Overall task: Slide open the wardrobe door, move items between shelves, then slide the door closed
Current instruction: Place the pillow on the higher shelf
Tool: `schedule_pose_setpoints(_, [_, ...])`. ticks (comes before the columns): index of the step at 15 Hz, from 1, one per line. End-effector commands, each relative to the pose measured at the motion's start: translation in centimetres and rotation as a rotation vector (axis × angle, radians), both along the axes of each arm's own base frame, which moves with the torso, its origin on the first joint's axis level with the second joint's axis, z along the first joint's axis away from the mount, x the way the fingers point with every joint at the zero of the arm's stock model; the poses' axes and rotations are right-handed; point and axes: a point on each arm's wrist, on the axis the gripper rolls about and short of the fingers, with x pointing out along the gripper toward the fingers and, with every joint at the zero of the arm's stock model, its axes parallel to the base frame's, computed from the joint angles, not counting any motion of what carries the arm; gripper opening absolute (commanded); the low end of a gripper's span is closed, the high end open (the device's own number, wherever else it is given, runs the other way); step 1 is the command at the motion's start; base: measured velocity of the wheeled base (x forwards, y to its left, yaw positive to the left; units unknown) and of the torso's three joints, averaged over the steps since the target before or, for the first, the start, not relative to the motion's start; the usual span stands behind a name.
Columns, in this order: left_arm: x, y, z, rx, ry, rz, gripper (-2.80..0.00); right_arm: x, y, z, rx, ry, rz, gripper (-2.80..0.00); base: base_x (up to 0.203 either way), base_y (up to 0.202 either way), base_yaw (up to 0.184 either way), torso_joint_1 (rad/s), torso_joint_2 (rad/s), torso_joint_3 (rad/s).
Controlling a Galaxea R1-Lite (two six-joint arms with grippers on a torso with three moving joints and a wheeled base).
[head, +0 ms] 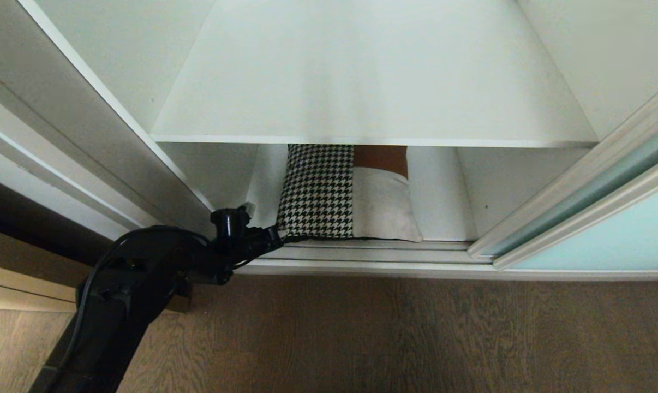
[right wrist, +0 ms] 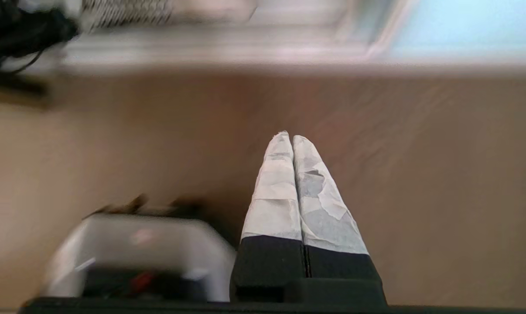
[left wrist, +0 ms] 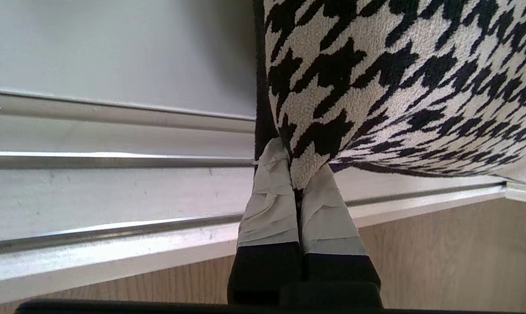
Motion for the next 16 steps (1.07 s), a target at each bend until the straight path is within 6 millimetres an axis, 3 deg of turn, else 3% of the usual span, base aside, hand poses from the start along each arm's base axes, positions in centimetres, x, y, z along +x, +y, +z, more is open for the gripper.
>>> schedule_pose_setpoints(1, [0.0,-0.2,0.0,0.0,-0.005,-0.005,-2.8,7.3,0.2,-0.5,0.072,0.256,0.024,-2.8,0.0,0.0,0.0,0.0,0.0,0.0])
schedule_pose_setpoints(3, [-0.1,-0.1,0.0,0.003,-0.004,-0.006,-2.8,12.2,0.2,-1.6,0.137,0.35,0.027,-2.8,0.0,0.0,0.0,0.0,0.0,0.0])
schedule_pose_setpoints(6, [-0.4,-0.1,0.4,-0.002,-0.011,-0.007,-2.8,18.5,0.3,-4.8,0.213,0.458,0.077,-2.8,0.0,0.0,0.0,0.0,0.0,0.0])
schedule_pose_setpoints(12, [-0.4,-0.3,0.5,-0.006,-0.022,-0.014,-2.8,27.5,0.6,-12.6,0.274,0.54,0.154,-2.8,0.0,0.0,0.0,0.0,0.0,0.0])
schedule_pose_setpoints(16, [-0.5,-0.3,0.3,-0.005,-0.014,-0.016,-2.8,32.8,2.0,-16.8,0.28,0.56,0.191,-2.8,0.0,0.0,0.0,0.0,0.0,0.0])
